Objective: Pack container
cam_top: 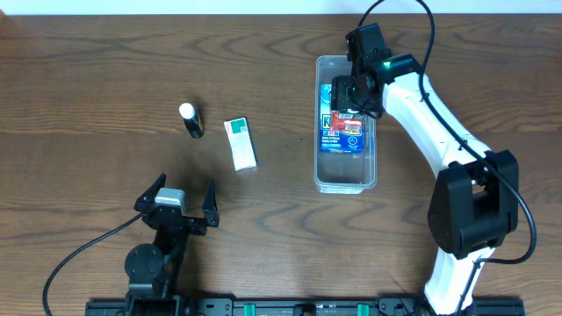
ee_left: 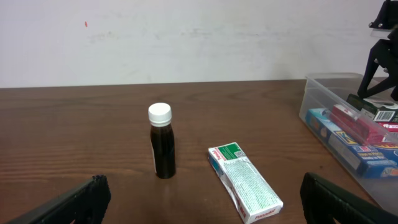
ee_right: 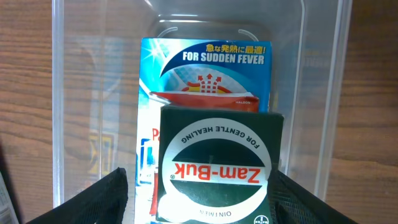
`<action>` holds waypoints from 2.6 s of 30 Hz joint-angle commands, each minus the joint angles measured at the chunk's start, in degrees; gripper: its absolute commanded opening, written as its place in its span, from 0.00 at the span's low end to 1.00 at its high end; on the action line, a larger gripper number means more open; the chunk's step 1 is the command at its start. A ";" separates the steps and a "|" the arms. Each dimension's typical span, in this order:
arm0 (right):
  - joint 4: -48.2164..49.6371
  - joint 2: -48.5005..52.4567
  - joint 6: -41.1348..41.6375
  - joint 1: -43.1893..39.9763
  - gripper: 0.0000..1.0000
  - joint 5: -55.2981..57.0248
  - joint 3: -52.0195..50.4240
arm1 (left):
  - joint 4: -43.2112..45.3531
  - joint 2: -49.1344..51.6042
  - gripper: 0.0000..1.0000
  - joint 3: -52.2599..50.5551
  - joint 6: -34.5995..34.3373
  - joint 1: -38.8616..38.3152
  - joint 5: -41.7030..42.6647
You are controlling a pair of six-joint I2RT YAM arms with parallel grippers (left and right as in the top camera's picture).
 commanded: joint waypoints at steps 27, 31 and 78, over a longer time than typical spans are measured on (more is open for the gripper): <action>-16.24 -11.34 -7.56 -21.27 0.99 -3.50 13.38 | -1.86 -0.09 0.98 -1.01 0.79 0.33 0.81; -17.64 -10.56 -7.80 -26.14 0.99 -1.36 9.42 | -1.86 -0.09 0.98 -1.01 0.79 0.33 0.81; -6.14 -10.38 -6.14 -35.91 0.99 -1.29 -6.21 | -30.64 23.71 0.98 37.53 -4.61 0.33 11.87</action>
